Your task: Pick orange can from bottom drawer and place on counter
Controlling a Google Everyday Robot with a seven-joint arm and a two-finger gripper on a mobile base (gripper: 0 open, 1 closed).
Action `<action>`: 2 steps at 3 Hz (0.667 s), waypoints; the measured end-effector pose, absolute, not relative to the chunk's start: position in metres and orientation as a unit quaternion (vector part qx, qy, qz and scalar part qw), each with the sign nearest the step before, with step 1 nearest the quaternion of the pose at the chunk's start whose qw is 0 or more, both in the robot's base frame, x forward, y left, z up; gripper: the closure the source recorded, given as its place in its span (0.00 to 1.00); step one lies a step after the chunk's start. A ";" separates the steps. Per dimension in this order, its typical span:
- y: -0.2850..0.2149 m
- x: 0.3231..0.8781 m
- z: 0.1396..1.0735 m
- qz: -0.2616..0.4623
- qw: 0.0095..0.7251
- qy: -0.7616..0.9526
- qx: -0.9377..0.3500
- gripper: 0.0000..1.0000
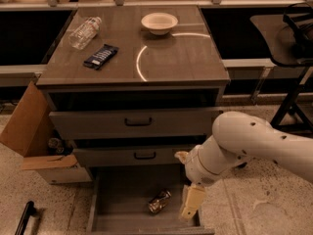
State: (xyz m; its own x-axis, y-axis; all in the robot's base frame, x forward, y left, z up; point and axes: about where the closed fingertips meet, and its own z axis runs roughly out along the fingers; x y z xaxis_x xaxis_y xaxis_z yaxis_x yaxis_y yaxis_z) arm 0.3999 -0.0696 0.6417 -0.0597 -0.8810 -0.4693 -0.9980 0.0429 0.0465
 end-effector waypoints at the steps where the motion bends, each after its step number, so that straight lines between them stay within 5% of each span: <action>1: -0.073 0.401 0.628 0.177 0.151 0.715 -0.659 0.00; 2: -0.088 0.406 0.573 0.172 0.146 0.722 -0.654 0.00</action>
Offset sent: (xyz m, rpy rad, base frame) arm 0.0226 -0.0344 -0.1602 -0.0248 0.0180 -0.0795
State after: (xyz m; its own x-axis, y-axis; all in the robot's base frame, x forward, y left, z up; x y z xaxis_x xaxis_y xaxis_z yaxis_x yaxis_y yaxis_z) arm 0.4062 -0.0879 0.5735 -0.1013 -0.8941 -0.4363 -0.9948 0.0847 0.0574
